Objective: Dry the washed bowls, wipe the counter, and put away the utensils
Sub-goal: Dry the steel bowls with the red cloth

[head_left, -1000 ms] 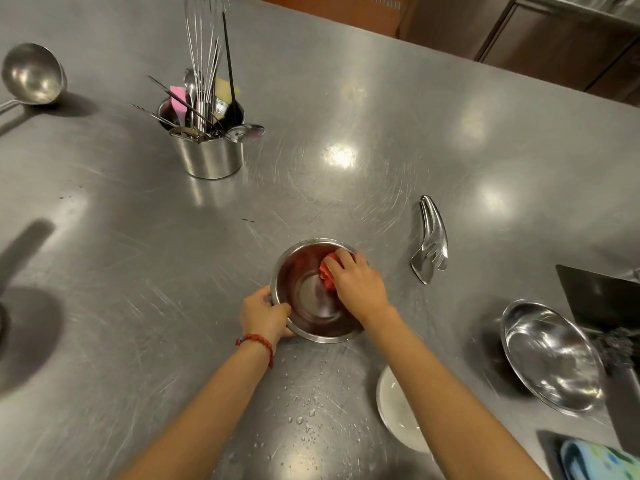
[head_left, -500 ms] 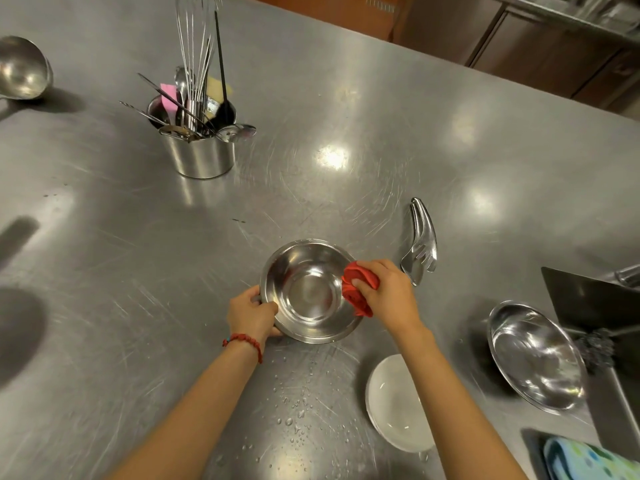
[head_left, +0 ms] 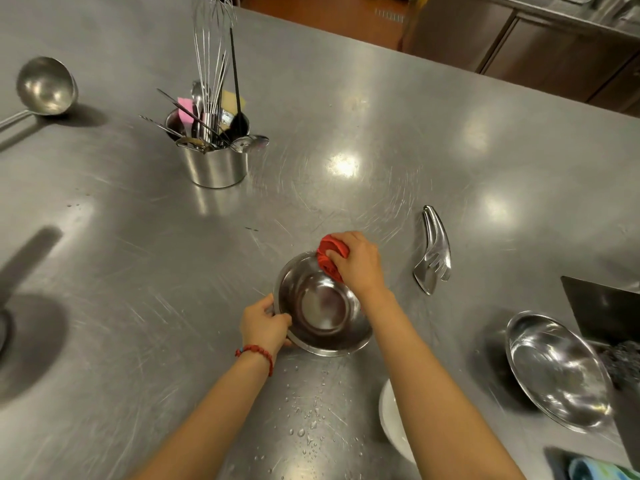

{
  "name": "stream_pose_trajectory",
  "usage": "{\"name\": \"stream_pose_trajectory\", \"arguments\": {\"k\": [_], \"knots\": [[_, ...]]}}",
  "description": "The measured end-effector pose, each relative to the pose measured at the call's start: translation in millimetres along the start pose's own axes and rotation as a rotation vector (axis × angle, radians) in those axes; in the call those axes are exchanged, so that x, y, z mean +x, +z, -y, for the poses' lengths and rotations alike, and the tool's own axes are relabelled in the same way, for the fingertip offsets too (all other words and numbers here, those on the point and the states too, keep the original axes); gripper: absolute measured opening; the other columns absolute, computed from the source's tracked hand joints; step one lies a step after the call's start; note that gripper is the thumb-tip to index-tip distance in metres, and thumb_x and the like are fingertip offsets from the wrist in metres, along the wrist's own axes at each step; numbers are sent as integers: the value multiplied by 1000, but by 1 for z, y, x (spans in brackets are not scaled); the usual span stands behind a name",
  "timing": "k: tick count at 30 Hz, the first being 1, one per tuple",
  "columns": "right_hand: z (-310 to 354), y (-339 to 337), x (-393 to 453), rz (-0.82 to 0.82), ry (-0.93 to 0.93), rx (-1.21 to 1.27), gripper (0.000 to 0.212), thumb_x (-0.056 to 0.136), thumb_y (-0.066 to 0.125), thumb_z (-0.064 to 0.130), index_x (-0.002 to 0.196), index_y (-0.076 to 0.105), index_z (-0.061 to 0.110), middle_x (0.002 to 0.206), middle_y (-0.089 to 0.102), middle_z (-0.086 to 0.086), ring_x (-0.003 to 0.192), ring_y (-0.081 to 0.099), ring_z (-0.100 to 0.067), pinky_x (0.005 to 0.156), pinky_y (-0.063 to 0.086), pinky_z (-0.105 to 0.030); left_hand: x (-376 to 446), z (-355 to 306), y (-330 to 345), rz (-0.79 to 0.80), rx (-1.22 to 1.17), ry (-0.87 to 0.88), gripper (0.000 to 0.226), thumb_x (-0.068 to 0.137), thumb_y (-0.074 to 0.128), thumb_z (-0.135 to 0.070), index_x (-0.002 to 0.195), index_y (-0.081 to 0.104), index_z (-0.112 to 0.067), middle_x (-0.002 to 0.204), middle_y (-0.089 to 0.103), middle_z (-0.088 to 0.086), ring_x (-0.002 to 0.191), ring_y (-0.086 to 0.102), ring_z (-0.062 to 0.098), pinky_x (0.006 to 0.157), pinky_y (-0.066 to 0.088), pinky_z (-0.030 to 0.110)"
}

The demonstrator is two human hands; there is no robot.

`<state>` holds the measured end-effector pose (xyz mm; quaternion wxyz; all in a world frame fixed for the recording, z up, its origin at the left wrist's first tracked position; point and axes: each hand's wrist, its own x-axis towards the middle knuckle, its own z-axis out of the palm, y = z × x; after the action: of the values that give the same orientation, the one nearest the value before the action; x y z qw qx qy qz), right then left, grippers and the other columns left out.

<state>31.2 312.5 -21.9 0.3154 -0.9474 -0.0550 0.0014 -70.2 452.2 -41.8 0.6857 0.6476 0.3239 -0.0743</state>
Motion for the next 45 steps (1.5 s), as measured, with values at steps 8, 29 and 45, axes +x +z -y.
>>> {"name": "stream_pose_trajectory", "arguments": {"k": [8,29,45], "knots": [[27,26,-14,108,-121,96,33,81,66,18,114,62,14,116,60,-7,105,56,-21,89,35,-19,-1,6,0,-23,4,10,54,69,48,18,64,63,-33,74,64,26,65,63,41,62,56,57],[-1,7,-17,-69,37,-63,31,85,61,25,115,61,19,116,59,-6,101,58,-27,82,43,-31,-3,13,0,-18,-36,-3,57,71,53,18,63,65,-37,65,67,5,57,65,23,42,54,26],[-19,-15,-129,-168,215,-24,33,85,62,21,117,62,16,117,60,-6,101,58,-26,87,43,-29,-14,7,3,-3,-246,-146,52,76,49,18,117,60,-12,107,64,14,76,64,30,39,54,29]]}}
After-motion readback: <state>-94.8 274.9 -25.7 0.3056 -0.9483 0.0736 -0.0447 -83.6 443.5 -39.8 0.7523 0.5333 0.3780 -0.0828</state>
